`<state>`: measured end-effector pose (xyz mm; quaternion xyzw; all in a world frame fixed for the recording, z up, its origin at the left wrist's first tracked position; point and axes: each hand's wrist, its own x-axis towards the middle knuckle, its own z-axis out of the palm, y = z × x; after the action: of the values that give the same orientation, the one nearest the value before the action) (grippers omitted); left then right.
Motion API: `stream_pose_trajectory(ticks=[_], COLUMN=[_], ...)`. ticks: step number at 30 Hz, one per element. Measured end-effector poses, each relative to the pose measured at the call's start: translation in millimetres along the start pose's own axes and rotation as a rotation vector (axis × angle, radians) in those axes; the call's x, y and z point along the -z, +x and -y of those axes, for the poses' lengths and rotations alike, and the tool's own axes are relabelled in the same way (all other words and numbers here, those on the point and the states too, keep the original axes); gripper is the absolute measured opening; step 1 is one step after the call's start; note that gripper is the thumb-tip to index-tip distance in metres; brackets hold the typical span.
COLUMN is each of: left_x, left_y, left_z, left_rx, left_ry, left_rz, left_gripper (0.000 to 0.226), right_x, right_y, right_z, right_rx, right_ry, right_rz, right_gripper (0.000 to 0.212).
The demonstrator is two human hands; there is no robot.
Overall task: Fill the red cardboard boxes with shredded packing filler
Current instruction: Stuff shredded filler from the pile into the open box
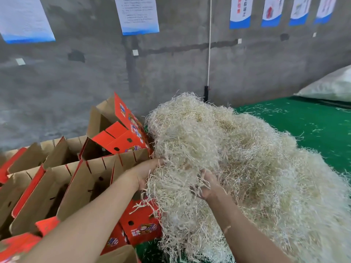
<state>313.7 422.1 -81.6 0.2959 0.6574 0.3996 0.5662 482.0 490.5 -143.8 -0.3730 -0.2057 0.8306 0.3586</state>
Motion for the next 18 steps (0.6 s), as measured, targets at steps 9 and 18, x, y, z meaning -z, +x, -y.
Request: stream_pose_trajectory(ticks=[9,18], left_x=[16.9,-12.6], left_y=[21.3,32.1], left_z=[7.9,4.8], left_rx=[-0.126,-0.198], left_ry=[-0.441,-0.66], left_rz=[-0.008,-0.34], left_gripper=[0.036,0.054], right_x=[23.3,21.2], right_y=[22.2,26.9], right_z=[19.2,17.9], right_rx=[0.02,0.184], right_ry=[0.079,-0.399], right_rz=[0.075,-0.007], right_gripper=[0.041,0.069])
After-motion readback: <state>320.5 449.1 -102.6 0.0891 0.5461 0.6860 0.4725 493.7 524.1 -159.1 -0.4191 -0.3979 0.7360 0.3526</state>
